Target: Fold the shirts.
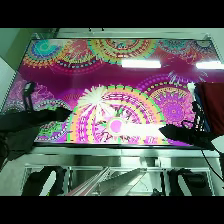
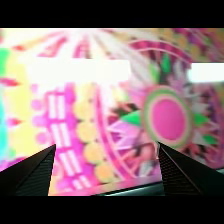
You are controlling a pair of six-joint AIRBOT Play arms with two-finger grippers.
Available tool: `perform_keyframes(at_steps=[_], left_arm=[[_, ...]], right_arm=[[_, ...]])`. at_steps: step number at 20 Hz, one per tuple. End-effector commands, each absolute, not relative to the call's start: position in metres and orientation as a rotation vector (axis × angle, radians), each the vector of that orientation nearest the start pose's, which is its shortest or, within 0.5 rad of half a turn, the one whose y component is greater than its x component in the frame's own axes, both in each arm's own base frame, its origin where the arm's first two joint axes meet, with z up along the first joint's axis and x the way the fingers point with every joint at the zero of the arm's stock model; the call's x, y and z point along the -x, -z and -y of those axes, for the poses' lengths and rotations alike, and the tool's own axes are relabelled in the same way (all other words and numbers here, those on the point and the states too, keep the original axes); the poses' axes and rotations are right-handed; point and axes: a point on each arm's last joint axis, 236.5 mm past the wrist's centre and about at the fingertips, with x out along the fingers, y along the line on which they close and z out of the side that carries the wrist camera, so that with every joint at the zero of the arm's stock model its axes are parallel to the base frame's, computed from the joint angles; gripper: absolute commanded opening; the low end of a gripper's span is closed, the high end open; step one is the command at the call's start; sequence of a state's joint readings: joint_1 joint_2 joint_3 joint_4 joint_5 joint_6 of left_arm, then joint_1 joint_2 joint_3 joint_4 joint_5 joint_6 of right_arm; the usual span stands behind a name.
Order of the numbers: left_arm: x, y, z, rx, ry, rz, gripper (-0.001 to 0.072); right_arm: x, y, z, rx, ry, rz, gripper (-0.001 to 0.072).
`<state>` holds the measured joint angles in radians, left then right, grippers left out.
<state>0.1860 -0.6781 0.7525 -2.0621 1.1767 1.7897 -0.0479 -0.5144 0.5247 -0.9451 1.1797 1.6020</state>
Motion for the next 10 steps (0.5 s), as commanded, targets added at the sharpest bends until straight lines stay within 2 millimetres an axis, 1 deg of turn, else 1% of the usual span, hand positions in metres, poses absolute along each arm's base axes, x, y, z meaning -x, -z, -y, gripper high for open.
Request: perform_keyframes(at_steps=[1, 2, 3, 4, 5, 7, 8, 10], left_arm=[[-0.243, -0.069, -0.091, 0.206, -0.245, -1.096, 0.0704], [-0.231, -0.071, -0.123, 0.229, -0.372, -1.084, 0.0704], [-0.223, -0.069, -0.15, 0.286, -0.482, -1.061, 0.0704], [-0.215, -0.061, -0.166, 0.343, -0.538, -1.077, 0.0704], [-0.208, -0.049, -0.178, 0.377, -0.575, -1.118, 0.0705], [-0.192, -0.025, -0.202, 0.388, -0.639, -1.218, 0.0705], [-0.184, -0.016, -0.213, 0.382, -0.666, -1.264, 0.0704], [-0.174, -0.011, -0.238, 0.368, -0.721, -1.327, 0.0705]], right_arm=[[-0.22, -0.038, -0.118, -0.592, -0.319, -1.12, 0.0455], [-0.22, -0.038, -0.118, -0.592, -0.318, -1.12, 0.0462], [-0.22, -0.038, -0.118, -0.592, -0.319, -1.12, 0.0462], [-0.22, -0.038, -0.118, -0.592, -0.319, -1.121, 0.0462], [-0.22, -0.038, -0.118, -0.591, -0.318, -1.121, 0.0462], [-0.22, -0.037, -0.116, -0.582, -0.312, -1.122, 0.0462], [-0.22, -0.036, -0.115, -0.578, -0.309, -1.123, 0.0462], [-0.22, -0.035, -0.113, -0.568, -0.302, -1.124, 0.0462]])
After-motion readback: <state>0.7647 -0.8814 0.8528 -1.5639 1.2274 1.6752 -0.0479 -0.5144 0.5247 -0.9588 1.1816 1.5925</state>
